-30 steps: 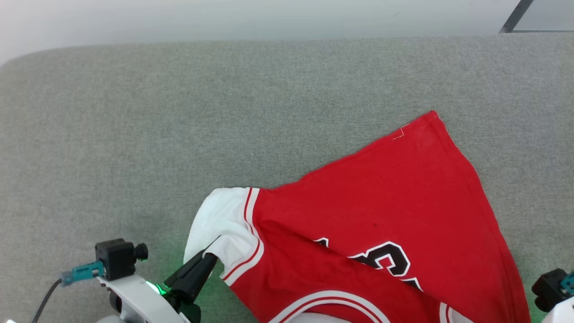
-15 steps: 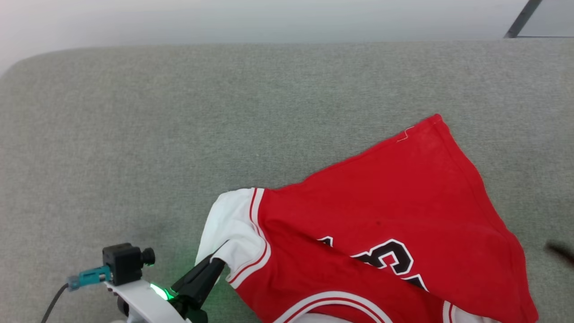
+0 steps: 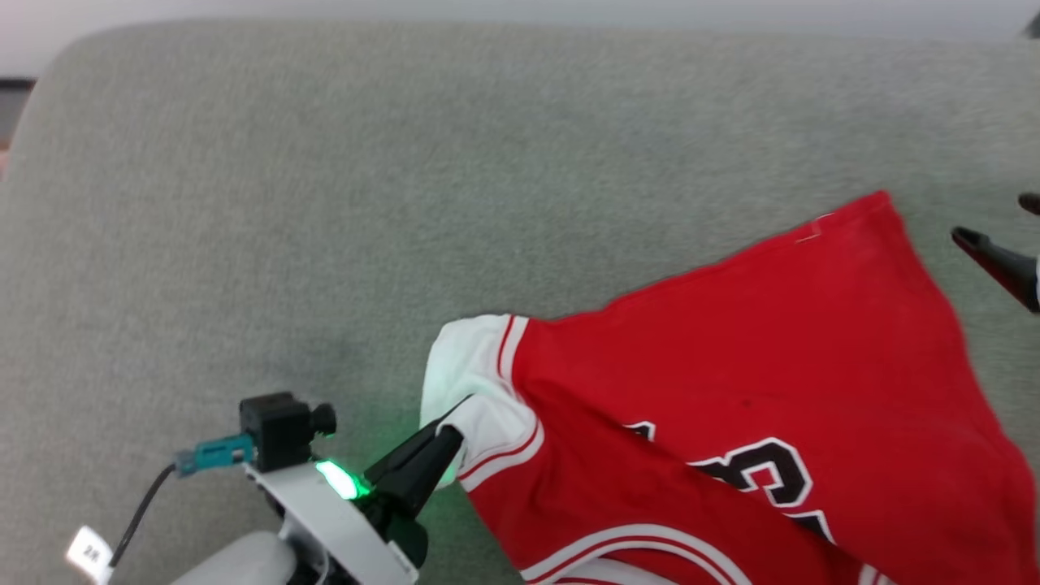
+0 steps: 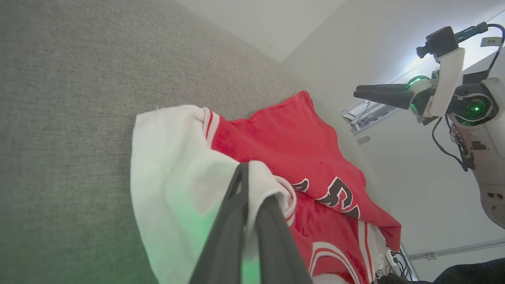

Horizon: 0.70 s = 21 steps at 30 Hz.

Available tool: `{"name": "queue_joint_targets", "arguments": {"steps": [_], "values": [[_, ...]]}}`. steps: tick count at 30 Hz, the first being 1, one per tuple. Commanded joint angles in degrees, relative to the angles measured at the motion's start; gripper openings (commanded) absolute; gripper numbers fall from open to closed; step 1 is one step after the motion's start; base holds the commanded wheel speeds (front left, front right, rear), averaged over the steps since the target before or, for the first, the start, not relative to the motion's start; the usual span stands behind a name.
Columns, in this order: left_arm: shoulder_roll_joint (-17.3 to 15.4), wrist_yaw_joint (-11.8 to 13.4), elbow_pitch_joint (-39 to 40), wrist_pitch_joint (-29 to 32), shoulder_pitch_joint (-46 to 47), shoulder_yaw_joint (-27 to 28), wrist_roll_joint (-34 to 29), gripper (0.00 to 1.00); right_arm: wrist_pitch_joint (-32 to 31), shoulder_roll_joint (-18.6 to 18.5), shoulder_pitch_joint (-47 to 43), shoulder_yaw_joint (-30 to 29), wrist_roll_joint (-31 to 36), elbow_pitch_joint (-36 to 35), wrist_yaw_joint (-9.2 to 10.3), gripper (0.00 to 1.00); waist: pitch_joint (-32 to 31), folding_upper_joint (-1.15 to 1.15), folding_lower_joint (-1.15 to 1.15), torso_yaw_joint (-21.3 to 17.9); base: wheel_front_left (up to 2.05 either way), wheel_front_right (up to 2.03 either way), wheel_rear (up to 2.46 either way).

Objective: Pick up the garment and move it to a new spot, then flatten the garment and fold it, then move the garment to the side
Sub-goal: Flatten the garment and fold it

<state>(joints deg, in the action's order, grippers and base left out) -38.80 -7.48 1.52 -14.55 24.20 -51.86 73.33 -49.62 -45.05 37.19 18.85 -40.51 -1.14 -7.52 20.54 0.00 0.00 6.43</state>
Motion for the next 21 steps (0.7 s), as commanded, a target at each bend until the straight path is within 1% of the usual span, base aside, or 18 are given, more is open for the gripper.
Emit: {"name": "queue_joint_targets", "arguments": {"steps": [1, 6, 9, 15, 16, 17, 18, 19, 21], "values": [[0.4, 0.1, -0.1, 0.2, 1.0, -0.3, -0.5, 0.0, 0.4, 0.1, 1.3, 1.0, 0.8, 1.4, 0.06, 1.0, 3.4, 0.0, 0.0, 3.1, 0.0, 0.0, 0.0], [2.0, 0.1, -0.6, 0.0, 4.1, -2.4, -0.5, 0.0, 1.8, -0.1, 6.8, 7.5, 0.6, 9.6, 0.05, 1.0, 6.3, 0.0, 0.0, 5.8, 0.0, 0.0, 0.0], [2.8, 0.1, -1.1, -0.2, 5.4, -3.3, -0.2, 0.0, 2.4, -0.4, 8.6, 11.3, -0.3, 12.6, 0.06, 1.0, 7.0, 0.0, 0.0, 6.7, 0.0, 0.0, 0.0], [3.4, 0.1, -1.8, -0.5, 6.3, -4.2, 0.4, 0.0, 1.9, -0.1, 8.0, 20.1, -3.6, 17.0, 0.02, 1.0, 6.8, 0.0, 0.0, 7.1, 0.0, 0.0, 0.0], [3.4, 0.1, -1.9, -0.5, 6.3, -4.3, 0.4, 0.0, 1.8, -0.1, 7.9, 21.2, -4.1, 17.3, 0.01, 0.53, 6.6, 0.0, 0.0, 7.0, 0.0, 0.0, 0.0], [3.4, 0.1, -1.9, -0.6, 6.3, -4.3, 0.4, 0.0, 1.8, -0.2, 7.9, 22.1, -4.6, 17.6, 0.0, 0.32, 6.3, 0.0, 0.0, 7.0, 0.0, 0.0, 0.0], [3.3, 0.1, -2.0, -0.6, 6.2, -4.3, 0.6, 0.0, 2.1, -0.3, 8.0, 22.9, -5.3, 17.9, -0.01, 0.05, 6.0, 0.0, 0.0, 6.9, 0.0, 0.0, 0.0], [3.2, 0.1, -2.0, -0.6, 6.1, -4.3, 0.6, 0.0, 2.4, -0.4, 8.2, 23.4, -5.9, 18.2, -0.09, 0.0, 5.6, 0.0, 0.0, 6.8, 0.0, 0.0, 0.0], [2.9, 0.1, -2.2, -0.6, 5.7, -3.9, 0.6, 0.0, 3.8, -0.8, 9.0, 23.4, -6.9, 18.9, -0.06, 0.0, 4.9, 0.0, 0.0, 6.5, 0.0, 0.0, 0.0]]}}
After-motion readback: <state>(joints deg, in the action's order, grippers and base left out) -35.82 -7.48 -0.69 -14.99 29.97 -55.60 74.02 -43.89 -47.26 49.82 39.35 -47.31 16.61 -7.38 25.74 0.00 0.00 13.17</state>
